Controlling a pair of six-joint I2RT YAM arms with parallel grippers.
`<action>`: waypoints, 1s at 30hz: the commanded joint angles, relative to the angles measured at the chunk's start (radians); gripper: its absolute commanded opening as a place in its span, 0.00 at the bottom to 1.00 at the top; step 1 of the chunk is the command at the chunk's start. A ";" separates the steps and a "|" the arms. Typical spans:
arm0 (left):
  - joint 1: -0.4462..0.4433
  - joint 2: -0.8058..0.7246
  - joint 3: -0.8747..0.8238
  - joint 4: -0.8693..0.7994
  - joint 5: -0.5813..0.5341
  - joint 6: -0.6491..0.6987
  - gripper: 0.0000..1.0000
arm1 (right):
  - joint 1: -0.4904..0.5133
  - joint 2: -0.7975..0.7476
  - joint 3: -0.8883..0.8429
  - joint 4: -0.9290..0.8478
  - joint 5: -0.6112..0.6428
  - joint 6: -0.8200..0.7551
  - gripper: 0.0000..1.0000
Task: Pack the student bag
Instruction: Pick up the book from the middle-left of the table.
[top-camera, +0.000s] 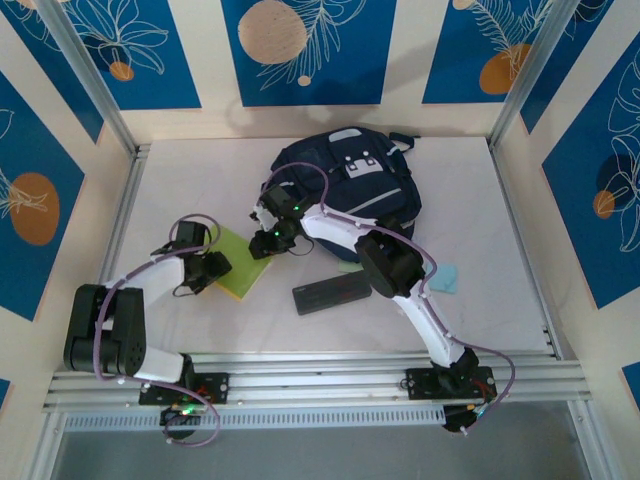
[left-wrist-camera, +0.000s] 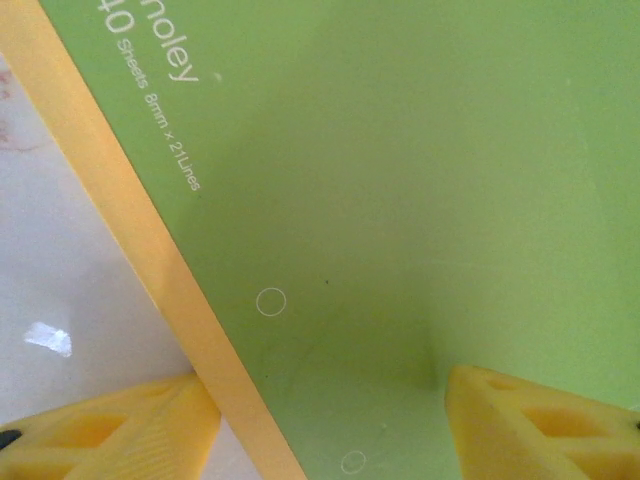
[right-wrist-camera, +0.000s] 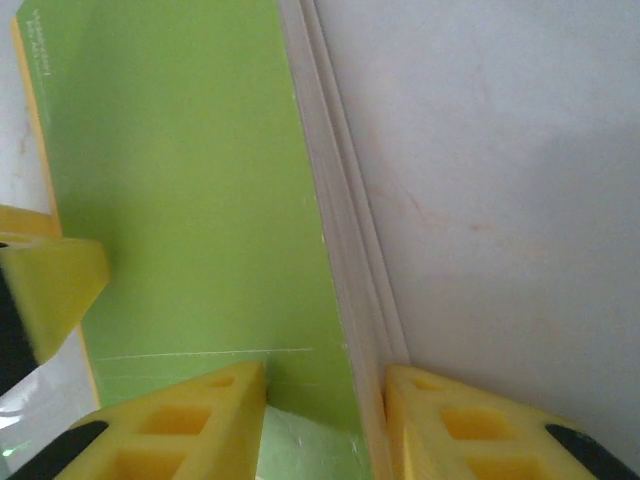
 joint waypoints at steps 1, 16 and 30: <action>-0.012 0.051 -0.040 0.093 0.079 -0.018 0.63 | 0.025 -0.055 0.004 -0.001 -0.141 0.032 0.38; -0.012 0.069 -0.032 0.084 0.075 0.002 0.65 | 0.005 -0.152 -0.008 0.015 -0.196 0.079 0.45; -0.012 0.052 -0.035 0.082 0.076 0.000 0.65 | 0.001 -0.069 -0.013 0.059 -0.273 0.145 0.36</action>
